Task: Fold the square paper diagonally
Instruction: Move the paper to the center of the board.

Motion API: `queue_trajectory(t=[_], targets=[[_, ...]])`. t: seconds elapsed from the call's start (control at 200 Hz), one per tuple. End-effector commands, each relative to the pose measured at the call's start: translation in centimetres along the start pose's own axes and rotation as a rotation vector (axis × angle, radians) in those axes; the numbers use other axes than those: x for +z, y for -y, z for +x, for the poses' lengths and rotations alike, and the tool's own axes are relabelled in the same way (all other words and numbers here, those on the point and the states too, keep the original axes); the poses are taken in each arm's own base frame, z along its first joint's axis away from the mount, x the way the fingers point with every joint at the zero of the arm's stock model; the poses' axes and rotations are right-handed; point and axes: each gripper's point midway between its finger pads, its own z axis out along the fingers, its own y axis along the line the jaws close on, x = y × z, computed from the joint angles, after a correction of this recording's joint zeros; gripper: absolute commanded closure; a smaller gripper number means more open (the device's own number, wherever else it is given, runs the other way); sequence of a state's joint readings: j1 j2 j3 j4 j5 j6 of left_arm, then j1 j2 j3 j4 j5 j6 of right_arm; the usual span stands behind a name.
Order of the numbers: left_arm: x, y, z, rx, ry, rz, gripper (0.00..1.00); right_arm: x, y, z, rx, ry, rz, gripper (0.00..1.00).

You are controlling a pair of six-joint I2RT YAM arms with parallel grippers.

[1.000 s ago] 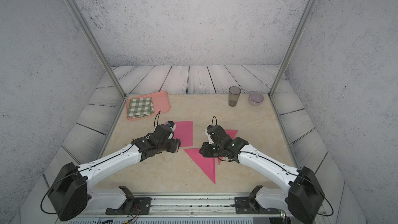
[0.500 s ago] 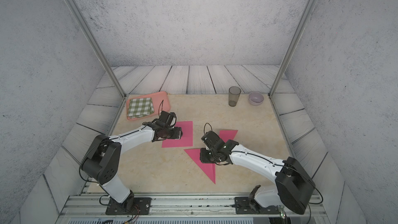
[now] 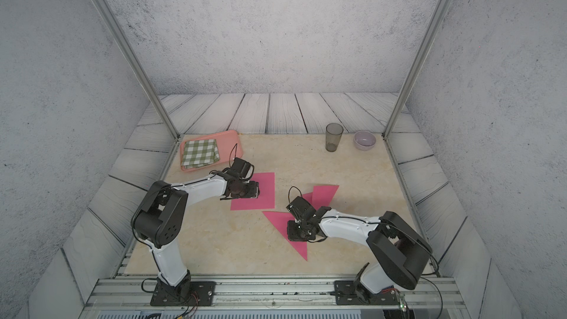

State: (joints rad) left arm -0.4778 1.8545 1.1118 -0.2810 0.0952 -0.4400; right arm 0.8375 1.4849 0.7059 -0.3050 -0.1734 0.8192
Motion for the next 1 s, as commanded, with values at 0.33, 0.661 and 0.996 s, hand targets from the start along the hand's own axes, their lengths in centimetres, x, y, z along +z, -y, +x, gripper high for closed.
queue_trajectory(t=[0.33, 0.661, 0.996], targets=[[0.5, -7.9, 7.2, -0.103, -0.117, -0.29, 0.31, 1.0, 1.5, -0.2, 0.018, 0.037, 0.044, 0.82], [-1.0, -10.5, 11.2, -0.191, -0.172, -0.379, 0.29, 0.5, 2.2, -1.0, 0.067, 0.08, 0.08, 0.82], [-3.0, -9.7, 15.1, -0.329, -0.176, -0.281, 0.29, 2.3, -0.8, -6.3, 0.074, 0.09, 0.019, 0.83]])
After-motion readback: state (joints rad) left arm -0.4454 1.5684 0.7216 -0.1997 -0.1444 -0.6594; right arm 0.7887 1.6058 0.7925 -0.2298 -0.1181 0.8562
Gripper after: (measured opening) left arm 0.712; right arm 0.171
